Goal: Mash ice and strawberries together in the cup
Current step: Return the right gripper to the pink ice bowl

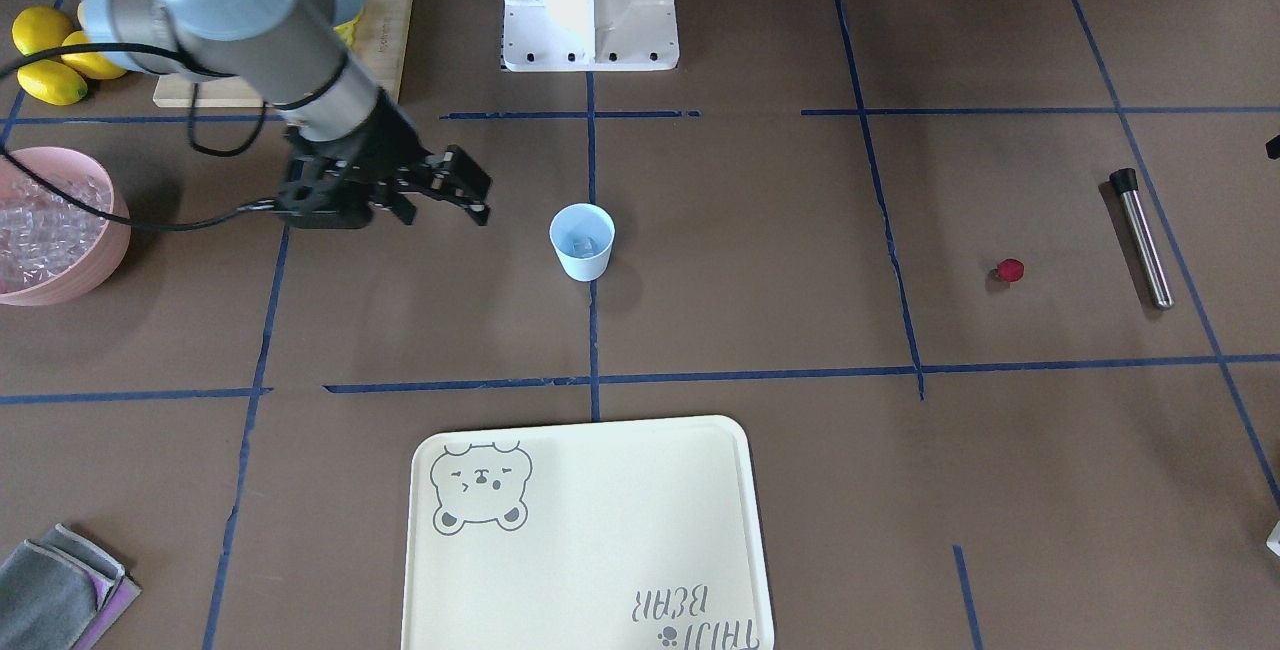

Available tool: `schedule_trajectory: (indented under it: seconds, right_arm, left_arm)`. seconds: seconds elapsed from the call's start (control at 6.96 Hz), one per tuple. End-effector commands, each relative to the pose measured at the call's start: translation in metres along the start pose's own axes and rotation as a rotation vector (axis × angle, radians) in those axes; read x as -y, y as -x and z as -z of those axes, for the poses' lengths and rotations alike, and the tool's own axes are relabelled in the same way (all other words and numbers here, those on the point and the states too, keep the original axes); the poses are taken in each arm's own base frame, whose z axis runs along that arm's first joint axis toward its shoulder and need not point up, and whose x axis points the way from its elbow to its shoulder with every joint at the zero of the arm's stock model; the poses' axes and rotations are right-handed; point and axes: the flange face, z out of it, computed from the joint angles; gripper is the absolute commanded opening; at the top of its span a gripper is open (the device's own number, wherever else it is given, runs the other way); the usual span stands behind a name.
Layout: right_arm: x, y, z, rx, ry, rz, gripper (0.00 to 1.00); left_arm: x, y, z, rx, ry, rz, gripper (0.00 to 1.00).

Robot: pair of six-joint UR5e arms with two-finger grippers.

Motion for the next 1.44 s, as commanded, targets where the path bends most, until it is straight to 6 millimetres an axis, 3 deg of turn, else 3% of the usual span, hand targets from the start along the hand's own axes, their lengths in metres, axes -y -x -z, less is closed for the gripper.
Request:
schedule_trajectory:
  seconds: [0.0,0.14,0.29,0.43,0.86,1.15,1.29]
  right_arm:
    - [0.03,-0.181,0.086,-0.058,0.021,0.14,0.99]
    - [0.031,-0.25,0.106,-0.093,0.024,0.206,0.99]
    - [0.027,-0.296,0.115,-0.135,0.02,0.238,0.99]
    - [0.021,-0.332,0.108,-0.201,0.017,0.207,0.99]
    - [0.04,-0.395,0.077,-0.337,-0.023,0.181,0.99]
    - [0.041,-0.416,0.052,-0.341,-0.016,0.126,0.98]
    - [0.038,-0.409,0.041,-0.326,-0.021,0.095,0.98]
  left_arm:
    - [0.0,0.001,-0.001,0.0,0.001,0.001,1.0]
    - [0.0,0.0,0.0,0.0,0.0,0.0,1.0]
    - [0.0,0.0,0.0,0.0,0.0,0.0,1.0]
    - [-0.001,0.001,-0.001,-0.001,0.003,0.004,1.0]
    - [0.0,-0.001,0.001,-0.001,-0.001,-0.001,1.0]
    - [0.0,-0.002,0.001,-0.001,-0.002,-0.002,1.0]
    - [0.002,-0.005,0.004,0.0,-0.009,-0.01,1.0]
